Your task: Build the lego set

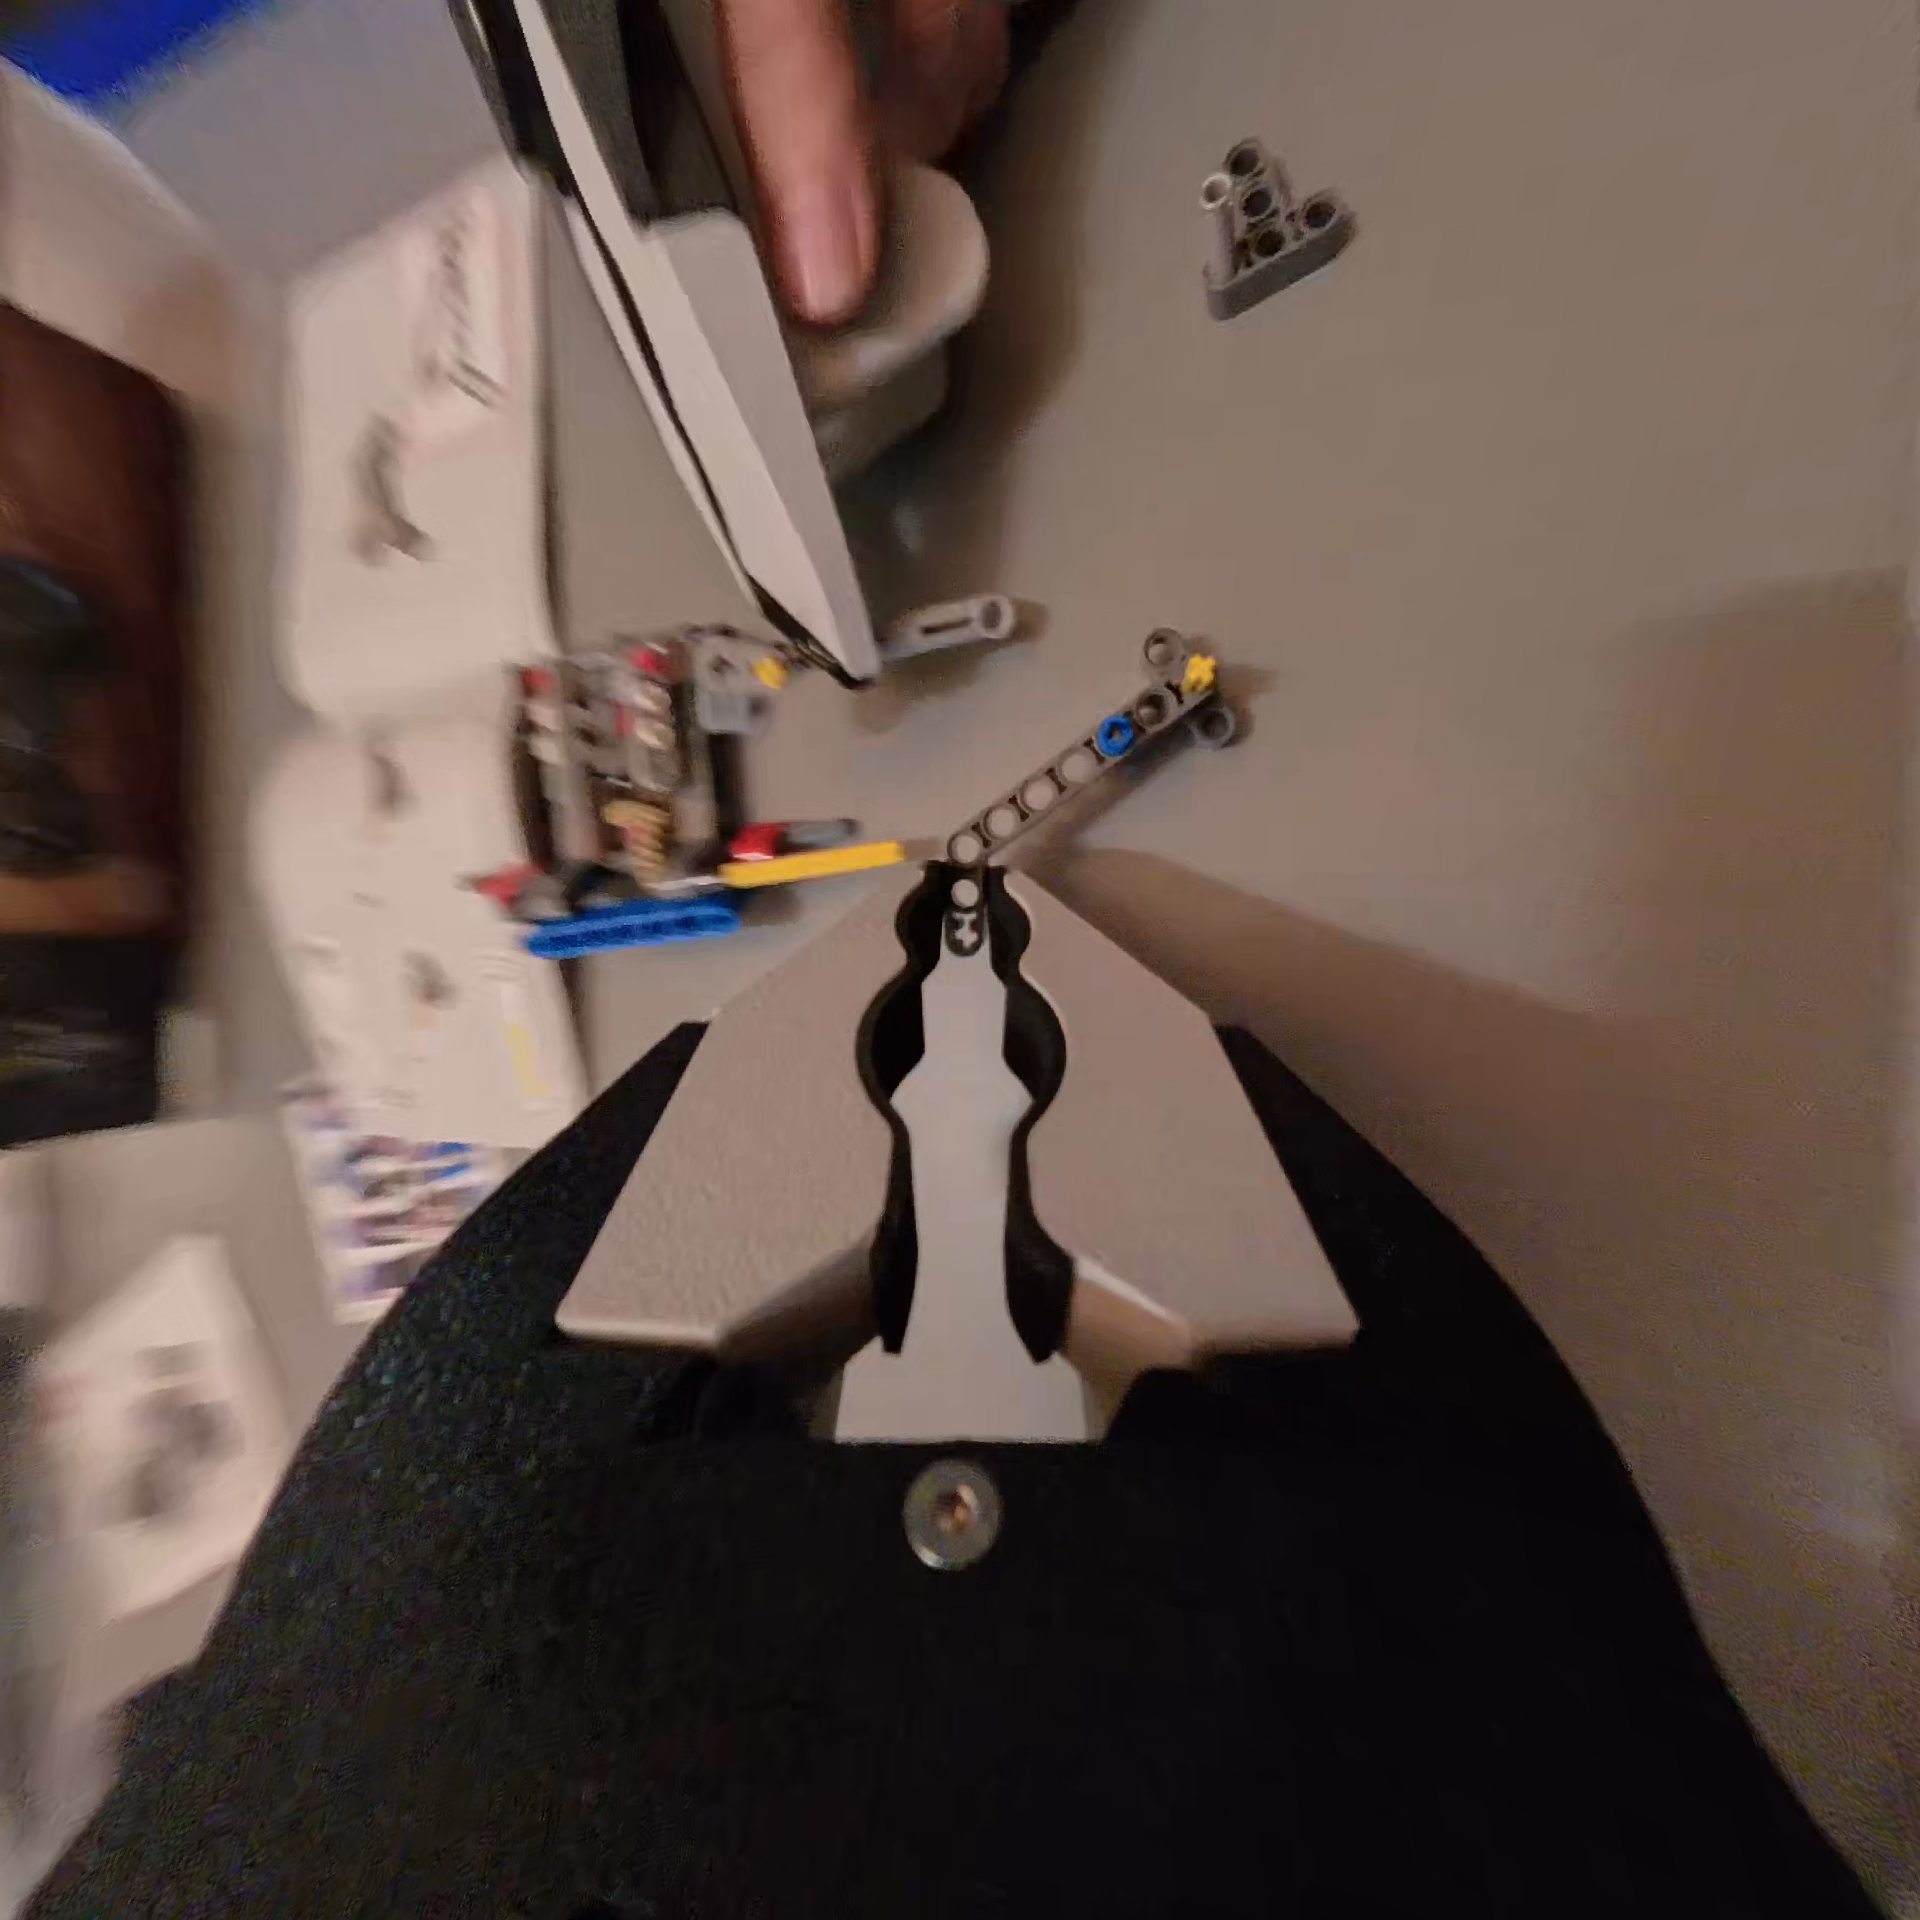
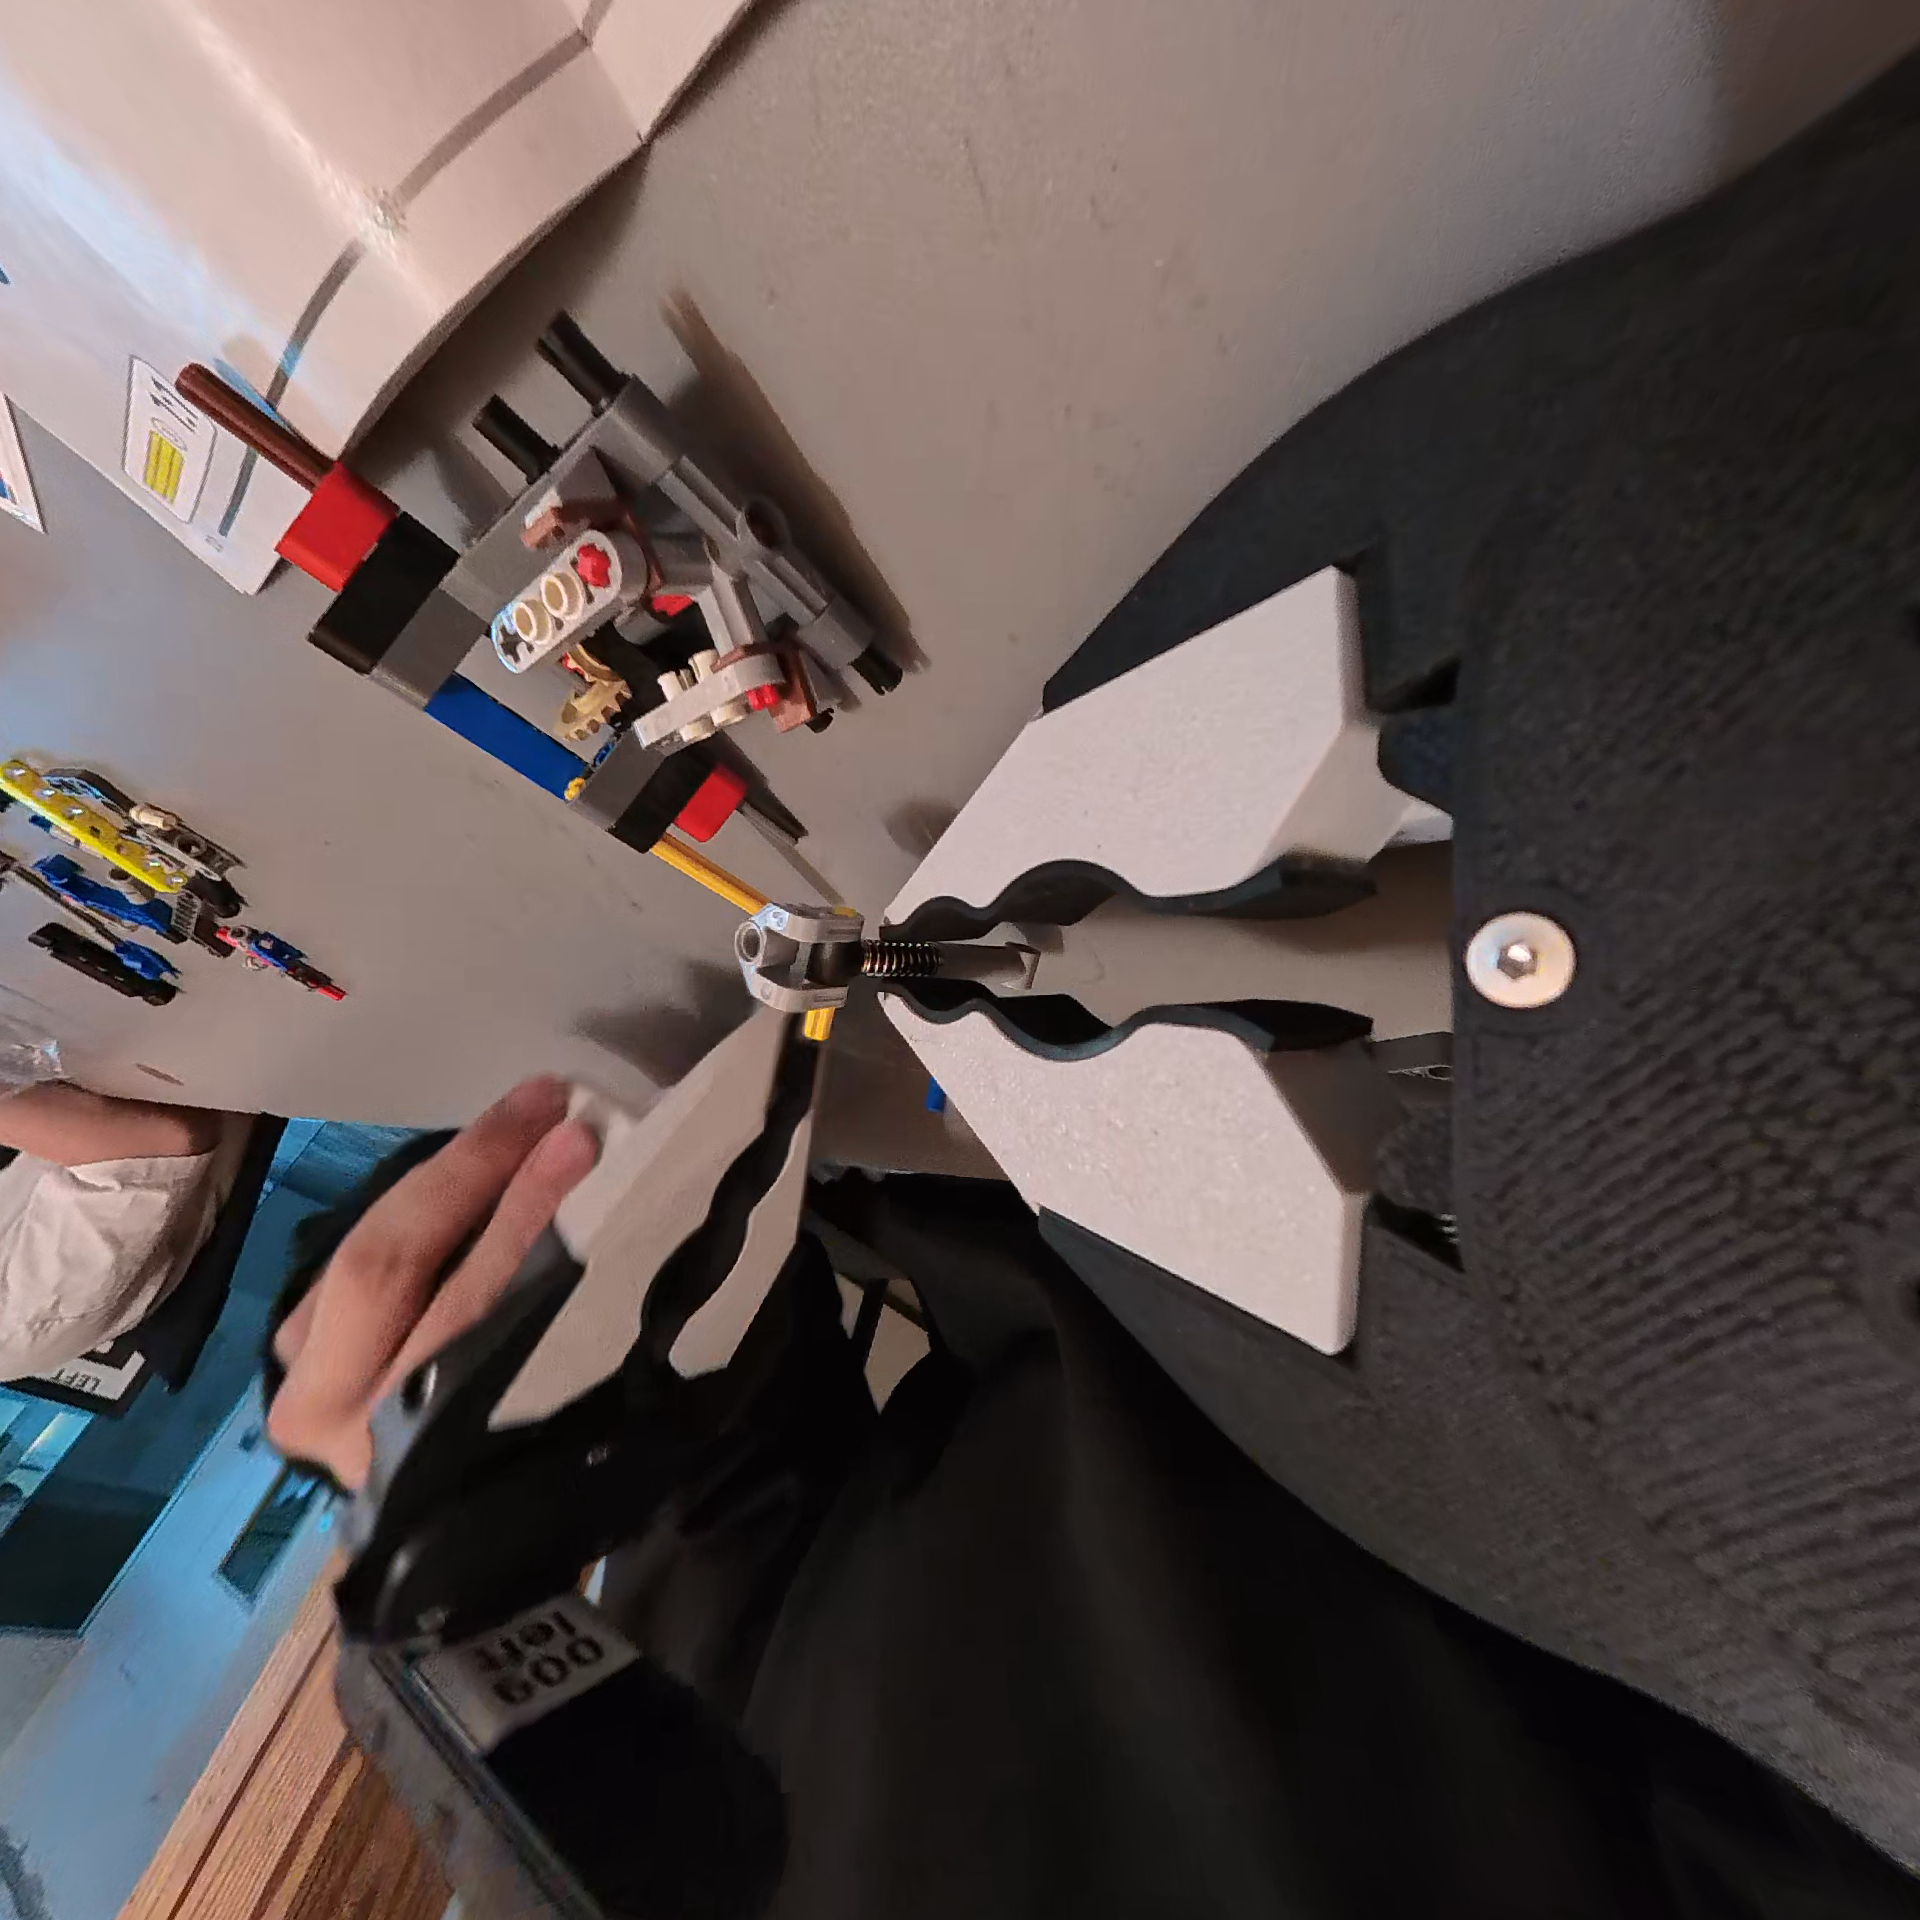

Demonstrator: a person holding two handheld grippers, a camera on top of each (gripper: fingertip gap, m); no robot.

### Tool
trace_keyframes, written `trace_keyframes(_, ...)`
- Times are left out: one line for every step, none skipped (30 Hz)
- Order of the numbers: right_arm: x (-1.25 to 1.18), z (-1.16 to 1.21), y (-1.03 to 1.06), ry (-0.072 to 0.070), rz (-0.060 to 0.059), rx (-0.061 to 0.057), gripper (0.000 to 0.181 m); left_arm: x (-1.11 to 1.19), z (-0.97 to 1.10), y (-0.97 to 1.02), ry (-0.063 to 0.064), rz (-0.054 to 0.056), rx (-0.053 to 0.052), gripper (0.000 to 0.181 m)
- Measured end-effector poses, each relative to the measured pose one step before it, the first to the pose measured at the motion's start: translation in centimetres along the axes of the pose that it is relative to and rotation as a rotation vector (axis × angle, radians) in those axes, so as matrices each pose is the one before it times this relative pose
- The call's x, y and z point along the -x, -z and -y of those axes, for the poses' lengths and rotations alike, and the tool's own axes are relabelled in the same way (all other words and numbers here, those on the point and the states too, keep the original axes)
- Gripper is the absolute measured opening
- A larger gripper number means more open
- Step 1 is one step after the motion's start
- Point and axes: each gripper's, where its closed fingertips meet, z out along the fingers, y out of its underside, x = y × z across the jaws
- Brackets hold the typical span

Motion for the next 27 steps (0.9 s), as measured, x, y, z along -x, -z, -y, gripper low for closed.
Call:
trace_keyframes(-0.015,0.009,0.005,-0.002,0.0007,-0.001,0.004,0.896,0.547,0.5,-0.0996,0.0708,-0.0053,0.005)
trace_keyframes(-0.004,-0.007,-0.005,0.0,-0.0004,0.0007,0.004,0.844,0.742,0.508,-0.1112,0.0671,-0.0183,0.004)
trace_keyframes(-0.013,-0.016,-0.005,0.0002,-0.0014,0.0007,0.004,0.892,0.749,0.48,-0.1152,0.0709,-0.0168,0.004)
trace_keyframes(-0.015,0.003,-0.002,-0.001,-0.0006,0.0,0.004,0.761,0.587,0.394,-0.1155,0.0603,-0.0021,0.004)
trace_keyframes(-0.011,-0.006,-0.003,-0.001,0.0003,0.0003,0.004,0.437,0.46,0.254,-0.1201,0.0402,0.0053,0.004)
trace_keyframes(0.008,-0.001,-0.008,0.0,0.0004,0.0003,0.004,0.314,0.333,0.123,-0.1188,0.036,0.0112,0.004)
trace_keyframes(-0.003,-0.005,-0.005,0.0011,-0.0017,0.0001,0.004,0.228,0.192,0.028,-0.1118,0.0326,0.0178,0.004)
trace_keyframes(-0.02,-0.017,-0.012,0.0013,-0.0024,0.0008,0.004,0.037,0.195,-0.018,-0.0973,0.0204,0.0166,0.004)
trace_keyframes(-0.002,-0.021,-0.008,0.0001,-0.001,0.0006,0.004,-0.087,0.32,-0.065,-0.0731,0.0109,0.0069,0.004)
trace_keyframes(-0.015,0.005,0.006,-0.0009,-0.0014,-0.0005,0.004,-0.239,0.435,-0.079,-0.0529,0.0019,-0.005,0.004)
trace_keyframes(-0.013,0.013,0.005,-0.0003,-0.0022,-0.0021,0.004,-0.316,0.415,-0.095,-0.041,-0.0027,-0.0065,0.004)
trace_keyframes(0.005,0.018,0.012,0.0003,-0.0014,-0.0028,0.004,-0.167,0.205,-0.106,-0.0311,0.0048,0.004,0.004)
trace_keyframes(0.033,0.009,0.025,0.0016,0.0004,-0.0025,0.004,-0.104,0.104,-0.094,-0.0229,0.0059,0.0082,0.004)
trace_keyframes(0.04,-0.014,0.026,0.001,0.0007,-0.0018,0.004,-0.266,0.122,-0.1,-0.0141,-0.0071,0.0029,0.004)
trace_keyframes(0.001,0.007,0.017,0.0008,-0.0005,-0.0018,0.004,-0.196,0.109,-0.094,-0.0022,-0.0058,0.0025,0.004)
trace_keyframes(-0.021,0.013,0.001,-0.0012,-0.001,-0.0009,0.004,0.028,0.069,-0.058,-0.0006,0.0059,0.0035,0.004)
trace_keyframes(-0.006,-0.019,-0.013,-0.0011,0.0003,0.0015,0.004,0.049,0.092,-0.01,-0.0086,0.004,0.0007,0.004)
trace_keyframes(-0.005,-0.017,-0.005,-0.0003,-0.0001,0.001,0.004,0.044,0.094,0.009,-0.0096,0.0007,0.0,0.004)
trace_keyframes(0.008,-0.003,-0.007,-0.0002,0.0003,0.0004,0.004,0.126,0.134,0.019,-0.0102,0.0045,-0.0001,0.004)
trace_keyframes(0.002,0.004,0.014,0.0001,0.0005,-0.0007,0.004,0.341,0.179,0.05,-0.0163,0.0186,-0.0009,0.004)
trace_keyframes(-0.001,0.013,0.001,-0.0003,-0.0001,-0.0011,0.004,0.417,0.224,0.082,-0.0188,0.0224,-0.0024,0.004)
trace_keyframes(-0.005,-0.001,0.0,-0.0002,-0.0004,0.0001,0.004,0.1,0.151,0.042,-0.0151,0.0002,0.0005,0.004)
trace_keyframes(-0.009,-0.014,-0.009,0.001,-0.0014,0.0012,0.004,-0.085,0.037,0.0,-0.0101,-0.0122,0.007,0.004)
trace_keyframes(-0.005,-0.016,-0.013,0.0012,-0.0014,0.0007,0.004,0.078,0.009,0.001,-0.0095,0.001,0.008,0.004)
trace_keyframes(-0.001,0.012,0.008,0.0001,-0.0004,-0.0007,0.004,0.096,0.102,0.046,-0.0118,0.0057,0.0009,0.004)
trace_keyframes(-0.006,0.013,0.017,-0.0006,0.0007,-0.0013,0.004,-0.034,0.179,0.055,-0.0088,-0.002,-0.0038,0.004)
trace_keyframes(-0.006,0.024,0.009,-0.001,-0.0002,-0.0015,0.004,-0.068,0.196,0.026,-0.0019,-0.0018,-0.004,0.004)
